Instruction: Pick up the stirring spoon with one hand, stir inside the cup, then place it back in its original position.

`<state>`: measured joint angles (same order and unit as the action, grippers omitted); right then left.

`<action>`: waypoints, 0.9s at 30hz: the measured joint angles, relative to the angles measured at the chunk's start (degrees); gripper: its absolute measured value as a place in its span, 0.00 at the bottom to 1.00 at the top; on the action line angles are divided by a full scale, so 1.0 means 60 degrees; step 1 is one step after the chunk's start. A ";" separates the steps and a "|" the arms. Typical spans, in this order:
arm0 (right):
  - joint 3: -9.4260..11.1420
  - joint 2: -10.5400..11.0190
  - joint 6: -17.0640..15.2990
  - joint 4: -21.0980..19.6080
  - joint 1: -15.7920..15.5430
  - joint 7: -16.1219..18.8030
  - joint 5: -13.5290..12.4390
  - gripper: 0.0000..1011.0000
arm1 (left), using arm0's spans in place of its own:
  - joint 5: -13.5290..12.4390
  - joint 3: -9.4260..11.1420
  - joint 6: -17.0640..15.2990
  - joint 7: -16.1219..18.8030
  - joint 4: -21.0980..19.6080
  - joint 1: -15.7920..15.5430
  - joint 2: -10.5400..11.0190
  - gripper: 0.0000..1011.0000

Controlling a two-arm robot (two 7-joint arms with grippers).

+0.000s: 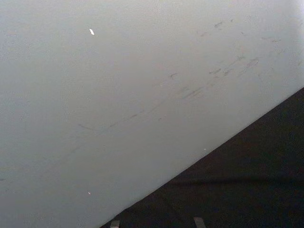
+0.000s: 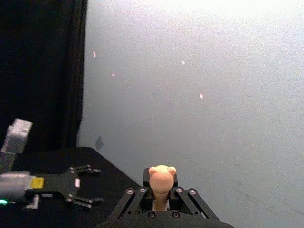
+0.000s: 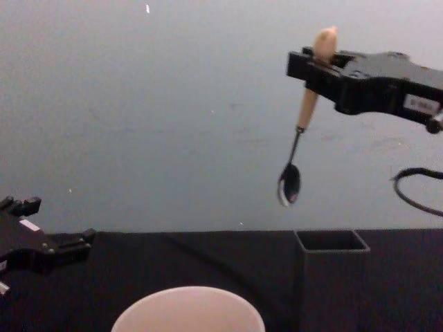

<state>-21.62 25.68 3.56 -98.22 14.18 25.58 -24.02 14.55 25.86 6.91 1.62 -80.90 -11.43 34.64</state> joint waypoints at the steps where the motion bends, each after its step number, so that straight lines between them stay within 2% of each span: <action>1: 0.0040 0.0029 -0.0005 -0.0005 -0.0034 -0.0026 0.0002 0.17 | 0.0000 0.0000 0.0000 0.0000 0.0000 0.0000 0.0001 0.99; 5: 0.0243 0.0167 -0.0095 0.0027 -0.0238 -0.0149 0.0049 0.17 | 0.0000 0.0000 0.0000 0.0000 0.0000 -0.0001 0.0000 0.99; 11: 0.0343 0.0209 -0.0246 0.0167 -0.0421 -0.0296 0.0203 0.17 | 0.0000 0.0000 0.0000 0.0000 0.0000 -0.0001 0.0001 0.99; 27: 0.0367 -0.0030 -0.0478 0.0556 -0.0565 -0.0408 0.0464 0.17 | 0.0000 0.0000 0.0000 0.0000 0.0000 -0.0001 0.0001 0.99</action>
<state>-19.42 25.50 0.69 -94.88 10.79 23.14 -21.24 14.55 25.86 6.91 1.62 -80.90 -11.43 34.65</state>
